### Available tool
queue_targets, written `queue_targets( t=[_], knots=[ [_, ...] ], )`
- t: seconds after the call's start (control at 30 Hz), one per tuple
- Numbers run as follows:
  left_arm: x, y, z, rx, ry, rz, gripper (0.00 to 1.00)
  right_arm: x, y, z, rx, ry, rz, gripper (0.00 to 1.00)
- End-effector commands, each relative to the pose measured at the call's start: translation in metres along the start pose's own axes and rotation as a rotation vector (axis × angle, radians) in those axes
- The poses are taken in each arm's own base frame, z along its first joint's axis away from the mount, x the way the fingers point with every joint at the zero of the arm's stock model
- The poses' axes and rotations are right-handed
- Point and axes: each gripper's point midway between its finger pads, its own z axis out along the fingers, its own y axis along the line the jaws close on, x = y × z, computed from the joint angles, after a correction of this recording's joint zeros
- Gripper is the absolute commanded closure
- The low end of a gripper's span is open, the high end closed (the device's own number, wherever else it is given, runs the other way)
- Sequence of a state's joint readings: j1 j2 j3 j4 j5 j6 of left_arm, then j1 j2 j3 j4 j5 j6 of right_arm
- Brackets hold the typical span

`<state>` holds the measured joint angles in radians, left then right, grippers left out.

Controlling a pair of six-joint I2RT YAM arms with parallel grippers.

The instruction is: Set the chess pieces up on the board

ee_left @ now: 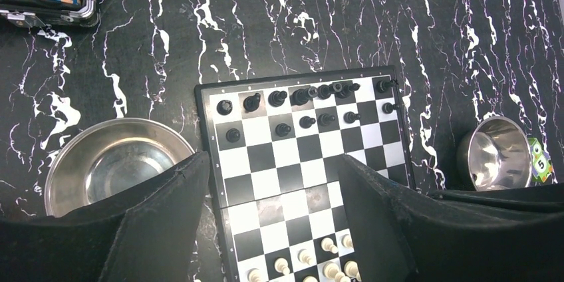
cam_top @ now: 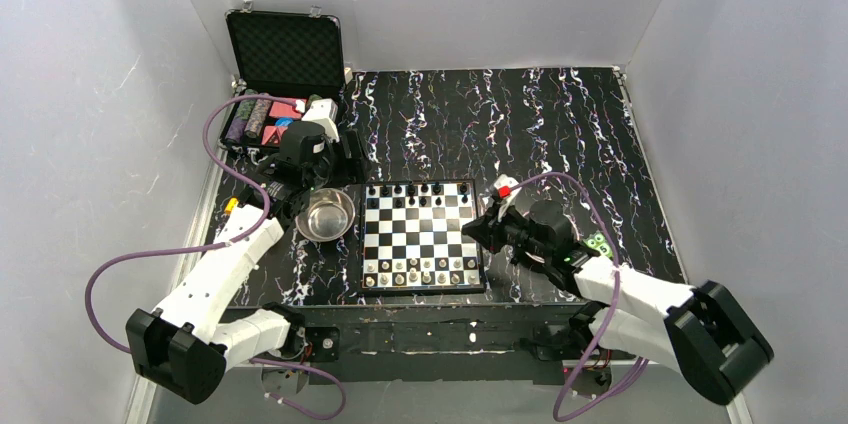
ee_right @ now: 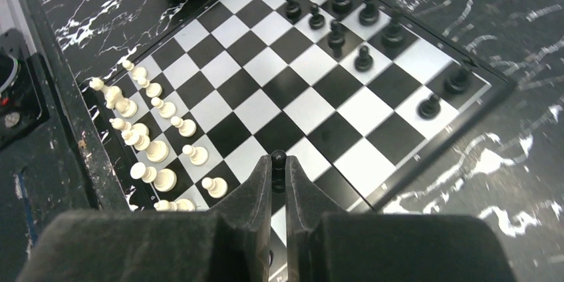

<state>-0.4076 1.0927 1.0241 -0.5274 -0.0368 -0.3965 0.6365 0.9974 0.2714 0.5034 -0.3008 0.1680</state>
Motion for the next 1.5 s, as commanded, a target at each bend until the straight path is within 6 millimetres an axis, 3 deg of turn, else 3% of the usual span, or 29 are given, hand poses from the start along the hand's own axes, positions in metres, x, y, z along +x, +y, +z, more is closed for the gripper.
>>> queue_targets(
  t=[0.0, 0.37, 0.8, 1.07, 1.47],
  knots=[
    [0.0, 0.004, -0.009, -0.006, -0.012, -0.015, 0.3, -0.036, 0.02, 0.019, -0.099, -0.181, -0.194, 0.99],
    [0.006, 0.011, -0.014, -0.031, -0.009, -0.007, 0.29, -0.011, 0.013, 0.06, -0.132, -0.172, -0.255, 0.99],
    [0.007, 0.015, -0.012, -0.048, -0.001, 0.0, 0.29, -0.009, 0.001, 0.084, -0.102, -0.193, -0.258, 0.99],
    [0.008, 0.016, -0.01, -0.053, 0.006, 0.005, 0.29, 0.004, -0.003, 0.091, -0.102, -0.164, -0.249, 0.98],
    [0.008, 0.016, -0.009, -0.056, 0.008, 0.004, 0.29, 0.015, -0.003, 0.091, -0.113, -0.133, -0.24, 0.8]
  ],
)
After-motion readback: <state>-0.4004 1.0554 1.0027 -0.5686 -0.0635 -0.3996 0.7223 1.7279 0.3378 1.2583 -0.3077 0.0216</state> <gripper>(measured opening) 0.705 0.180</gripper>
